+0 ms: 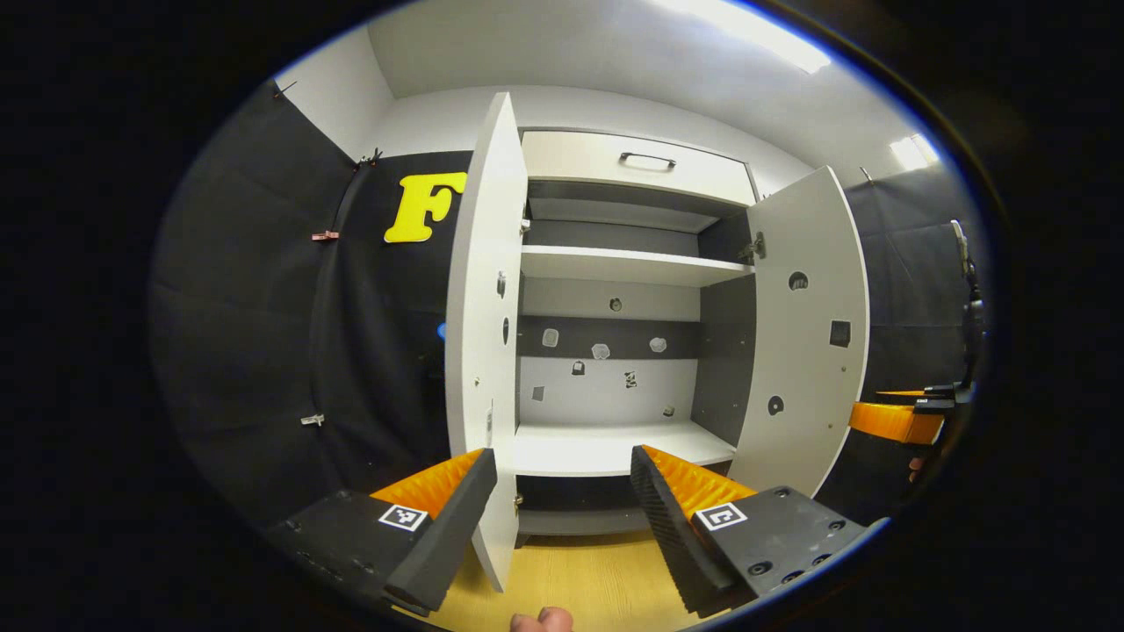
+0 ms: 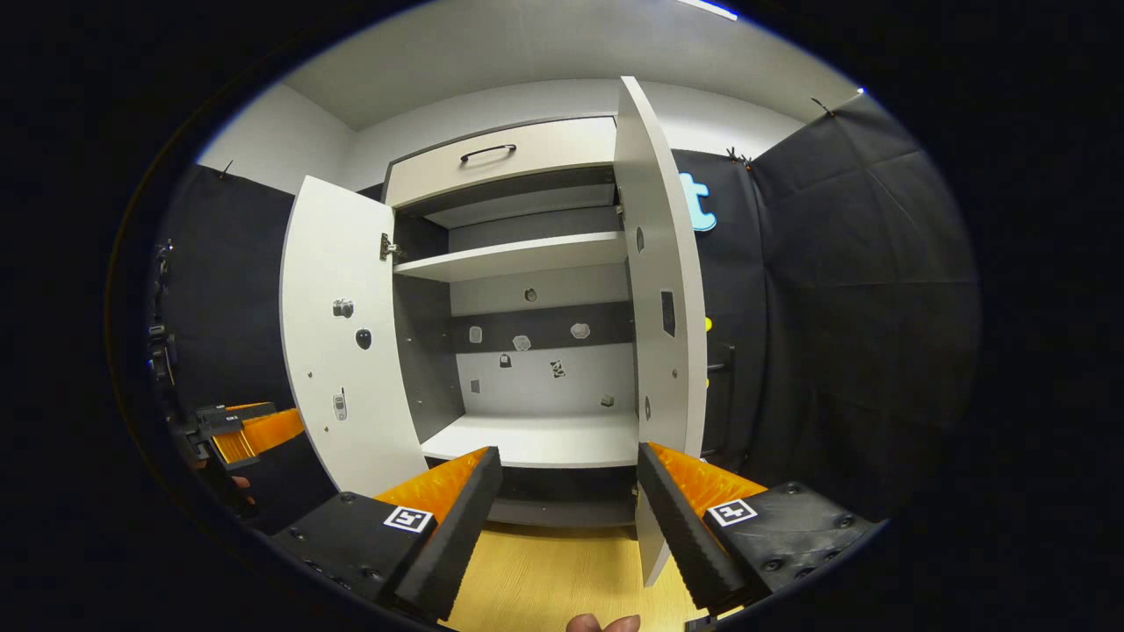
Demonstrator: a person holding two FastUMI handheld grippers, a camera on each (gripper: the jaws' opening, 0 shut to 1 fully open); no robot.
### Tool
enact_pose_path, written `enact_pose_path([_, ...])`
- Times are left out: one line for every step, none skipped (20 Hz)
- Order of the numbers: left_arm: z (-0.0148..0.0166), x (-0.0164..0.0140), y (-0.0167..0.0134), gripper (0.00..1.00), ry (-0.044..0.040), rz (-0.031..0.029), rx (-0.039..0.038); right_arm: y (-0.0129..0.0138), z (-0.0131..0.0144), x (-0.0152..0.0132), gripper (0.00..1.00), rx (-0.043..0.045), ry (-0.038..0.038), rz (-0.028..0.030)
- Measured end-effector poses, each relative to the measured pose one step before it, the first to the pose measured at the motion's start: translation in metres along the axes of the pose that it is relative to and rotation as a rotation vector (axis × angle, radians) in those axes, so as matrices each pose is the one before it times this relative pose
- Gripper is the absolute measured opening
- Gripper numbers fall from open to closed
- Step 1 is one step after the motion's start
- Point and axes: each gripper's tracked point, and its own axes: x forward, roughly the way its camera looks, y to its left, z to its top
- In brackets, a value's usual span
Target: Open the right door of the double-door shoe cabinet with the right hand, and open the left door with the left hand.
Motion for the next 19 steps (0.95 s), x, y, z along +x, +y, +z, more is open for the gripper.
enact_pose_path([-0.00009, -0.00028, -0.00468, 0.95, -0.00251, -0.00213, -0.00486, 0.00023, 0.00136, -0.00064, 0.97, -0.00155, -0.00354, -0.00095])
enact_pose_path([0.00019, -0.00061, -0.00552, 0.95, -0.00151, -0.00538, -0.00535, -0.00037, 0.00073, -0.00052, 0.97, -0.00054, -0.00122, -0.00083])
enact_pose_path([-0.00008, -0.00044, -0.00493, 0.95, -0.00113, -0.00521, -0.00428, -0.00053, -0.00023, -0.00021, 0.97, 0.00141, -0.00081, -0.00089])
enact_pose_path([-0.00083, 0.00068, -0.00523, 0.95, 0.001, -0.00558, -0.00346, -0.00007, 0.00085, -0.00067, 0.97, 0.00102, -0.00071, -0.00163])
enact_pose_path([-0.00136, -0.00001, -0.00415, 0.95, 0.00461, -0.0067, 0.0021, 0.00003, 0.00037, -0.00012, 0.97, 0.00068, -0.00123, -0.00045])
enact_pose_path([-0.00077, -0.00029, -0.00246, 0.95, 0.00199, -0.00144, 0.00658, -0.00001, 0.00025, 0.0, 0.97, -0.0003, -0.00078, -0.00115])
enact_pose_path([0.00089, -0.00054, 0.00025, 0.95, -0.00156, 0.00179, 0.00839, -0.00045, -0.00009, -0.00073, 0.97, -0.00061, -0.00164, -0.0012])
enact_pose_path([0.0009, -0.00002, 0.00004, 0.95, -0.00109, 0.00288, 0.00645, -0.00064, 0.00036, -0.00023, 0.97, -0.00033, -0.00093, -0.00214])
enact_pose_path([0.00073, 0.00031, -0.00125, 0.95, -0.00244, 0.00011, 0.00278, 0.00003, -0.00008, 0.00005, 0.97, 0.00012, 0.00034, -0.00089])
enact_pose_path([0.00103, 0.00091, -0.00116, 0.95, 0.00011, -0.00195, 0.00054, 0.00024, 0.00029, 0.00017, 0.97, 0.00043, -0.0002, -0.00069])
enact_pose_path([0.00014, 0.00027, -0.00074, 0.95, 0.00004, -0.00009, -0.00101, -0.0001, -0.00009, 0.00013, 0.97, 0.00064, 0.0004, -0.00052])
enact_pose_path([0.00012, 0.00064, -0.00064, 0.95, 0.00252, -0.00152, -0.00065, 0.00016, -0.00016, -0.00012, 0.97, 0.00085, -0.00002, -0.0006])
enact_pose_path([-0.00061, 0.00091, -0.00035, 0.95, 0.00175, 0.00021, 0.0, 0.0, 0.00025, 0.00014, 0.97, 0.00094, -0.00034, -0.00041])
enact_pose_path([-0.00076, 0.00038, 0.00016, 0.95, 0.00194, 0.00028, 0.00014, -0.0001, -0.0003, -0.0001, 0.97, -0.00081, 0.00107, -0.00027])
enact_pose_path([0.00032, 0.00019, -0.00041, 0.95, 0.00116, -0.00074, -0.00002, -0.00027, 0.00036, -0.00002, 0.97, -0.00084, -0.0012, -0.00042])
enact_pose_path([-0.00097, 0.00069, -0.00063, 0.95, 0.00109, -0.0004, 0.00081, -0.00013, 0.00012, 0.00038, 0.97, -0.00037, -0.00061, -0.00037])
enact_pose_path([0.00047, 0.00013, -0.00039, 0.95, -0.00002, -0.00068, 0.00179, 0.0001, -0.0002, 0.00047, 0.97, 0.00072, -0.00008, 0.0004])
enact_pose_path([0.00002, 0.00006, -0.00043, 0.95, 0.00073, 0.00026, 0.00197, 0.00028, -0.00021, -0.00006, 0.97, 0.00137, 0.00102, 0.00012])
enact_pose_path([0.00029, 0.00041, 0.00005, 0.95, -0.00085, -0.00037, 0.00138, 0.0007, -0.00004, -0.00022, 0.97, 0.00072, 0.00049, 0.00155])
